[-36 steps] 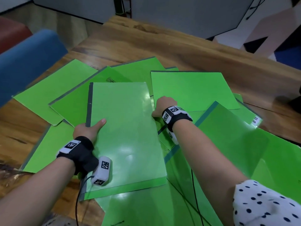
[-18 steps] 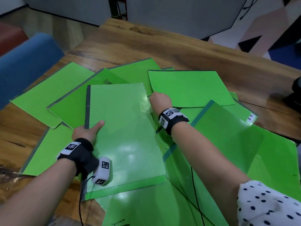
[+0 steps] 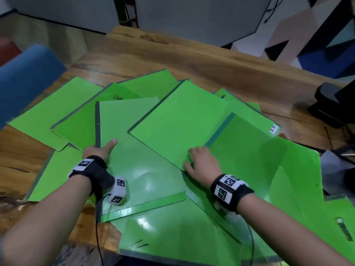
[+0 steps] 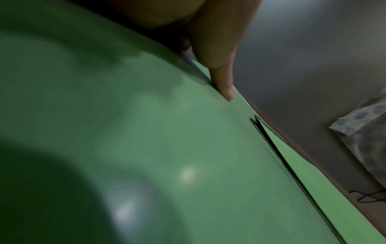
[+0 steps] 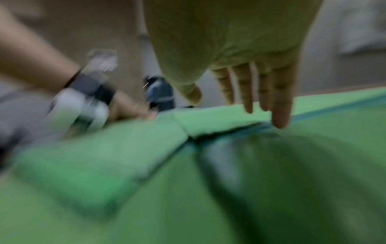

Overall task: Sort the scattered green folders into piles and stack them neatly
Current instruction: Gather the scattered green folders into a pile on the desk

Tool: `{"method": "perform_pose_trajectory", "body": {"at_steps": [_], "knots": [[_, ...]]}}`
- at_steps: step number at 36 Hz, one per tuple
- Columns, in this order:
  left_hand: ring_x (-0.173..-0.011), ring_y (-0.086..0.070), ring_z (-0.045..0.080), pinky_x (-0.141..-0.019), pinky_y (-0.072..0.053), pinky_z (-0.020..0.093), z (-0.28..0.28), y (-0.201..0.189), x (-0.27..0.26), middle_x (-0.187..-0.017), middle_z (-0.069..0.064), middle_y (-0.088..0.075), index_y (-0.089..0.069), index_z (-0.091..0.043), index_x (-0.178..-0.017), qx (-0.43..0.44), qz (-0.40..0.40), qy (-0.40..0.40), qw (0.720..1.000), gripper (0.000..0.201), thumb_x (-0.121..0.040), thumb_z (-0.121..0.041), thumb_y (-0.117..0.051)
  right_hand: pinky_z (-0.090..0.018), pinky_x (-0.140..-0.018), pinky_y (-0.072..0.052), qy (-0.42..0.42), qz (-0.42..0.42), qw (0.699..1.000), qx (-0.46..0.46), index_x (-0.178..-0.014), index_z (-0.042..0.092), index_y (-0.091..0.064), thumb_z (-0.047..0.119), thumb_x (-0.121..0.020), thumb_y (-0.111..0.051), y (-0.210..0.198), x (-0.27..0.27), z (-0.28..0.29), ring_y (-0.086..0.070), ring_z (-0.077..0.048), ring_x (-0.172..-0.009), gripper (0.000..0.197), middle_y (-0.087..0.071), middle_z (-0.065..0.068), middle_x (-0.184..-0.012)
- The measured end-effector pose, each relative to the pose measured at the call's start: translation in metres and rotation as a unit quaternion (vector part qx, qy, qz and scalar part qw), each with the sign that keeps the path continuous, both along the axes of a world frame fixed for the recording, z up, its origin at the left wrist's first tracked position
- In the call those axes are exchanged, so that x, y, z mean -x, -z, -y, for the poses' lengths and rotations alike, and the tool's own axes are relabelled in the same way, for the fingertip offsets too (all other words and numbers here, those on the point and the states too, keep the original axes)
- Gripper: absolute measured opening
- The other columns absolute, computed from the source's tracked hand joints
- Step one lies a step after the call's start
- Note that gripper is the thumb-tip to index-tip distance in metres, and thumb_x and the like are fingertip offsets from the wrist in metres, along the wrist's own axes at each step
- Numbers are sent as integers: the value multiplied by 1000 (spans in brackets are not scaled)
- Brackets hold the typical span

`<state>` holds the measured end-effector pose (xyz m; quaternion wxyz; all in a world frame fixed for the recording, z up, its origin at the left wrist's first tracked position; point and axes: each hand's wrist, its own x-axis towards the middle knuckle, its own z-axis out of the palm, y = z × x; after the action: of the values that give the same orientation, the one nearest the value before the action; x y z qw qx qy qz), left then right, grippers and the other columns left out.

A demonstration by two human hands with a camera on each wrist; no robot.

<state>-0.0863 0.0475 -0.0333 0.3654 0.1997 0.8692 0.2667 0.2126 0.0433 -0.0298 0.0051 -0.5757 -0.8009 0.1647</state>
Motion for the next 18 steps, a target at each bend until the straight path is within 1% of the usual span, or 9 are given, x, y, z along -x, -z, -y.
{"method": "perform_pose_trajectory", "body": {"at_steps": [1,2,4,6,8,11,13,16,18], "knots": [[-110,-55,39,-92,-47,46,0,0,0,-130,23,-53,-40,4,-137,3,0,2,1000,93,-73,-59,-68,-37,-94,-48,104,-50,993,9,-128,11,-45,42,-95,-44,0,3,-7,-48,-22,-115,45,-51,-6,-124],[-110,-55,39,-91,-47,45,1,0,-2,-130,23,-53,-40,4,-137,5,0,5,1000,93,-74,-58,-67,-40,-96,-47,205,-98,973,41,-134,9,-40,46,-94,-46,2,6,-16,-48,-26,-119,55,-48,-9,-132],[-111,-55,38,-91,-47,44,2,0,-4,-131,23,-53,-39,4,-137,4,4,-1,1000,92,-75,-56,-68,-45,-100,-44,366,-175,903,140,-144,7,-25,52,-89,-53,0,14,-36,-45,-34,-125,76,-37,-17,-144],[-114,-53,39,-95,-45,45,3,0,-7,-134,23,-50,-37,4,-139,4,9,-13,1000,94,-74,-56,-69,-48,-105,-38,459,-207,839,209,-149,8,-12,57,-83,-58,-5,21,-51,-37,-39,-131,94,-24,-20,-150],[-117,-51,40,-98,-43,47,5,2,-10,-137,22,-48,-35,3,-140,5,13,-23,1000,97,-73,-57,-69,-47,-103,-37,487,-181,822,234,-149,8,-9,59,-78,-63,-6,29,-58,-36,-40,-130,103,-20,-20,-149],[-118,-51,40,-100,-42,48,8,6,-15,-137,22,-47,-35,2,-140,4,17,-31,999,97,-72,-58,-69,-45,-98,-43,489,-112,836,224,-143,7,-16,50,-71,-75,2,41,-58,-44,-38,-121,103,-25,-20,-141],[-120,-50,40,-101,-41,48,9,9,-18,-138,22,-47,-36,2,-140,-1,13,-32,999,97,-72,-58,-69,-42,-95,-46,495,-107,837,208,-139,7,-20,42,-71,-79,7,42,-57,-47,-34,-117,97,-28,-19,-138],[-123,-48,40,-103,-39,48,12,11,-21,-140,22,-45,-35,2,-140,-4,15,-35,999,97,-72,-58,-69,-32,-79,-46,495,-159,825,221,-140,4,-19,32,-78,-76,5,35,-59,-51,-29,-116,89,-31,-19,-141],[-122,-49,39,-102,-40,48,13,11,-22,-139,22,-46,-36,3,-140,-5,12,-31,999,96,-73,-59,-68,-31,-84,-46,495,-223,810,223,-143,-1,-19,24,-81,-74,1,29,-63,-51,-31,-120,86,-36,-21,-142]]}}
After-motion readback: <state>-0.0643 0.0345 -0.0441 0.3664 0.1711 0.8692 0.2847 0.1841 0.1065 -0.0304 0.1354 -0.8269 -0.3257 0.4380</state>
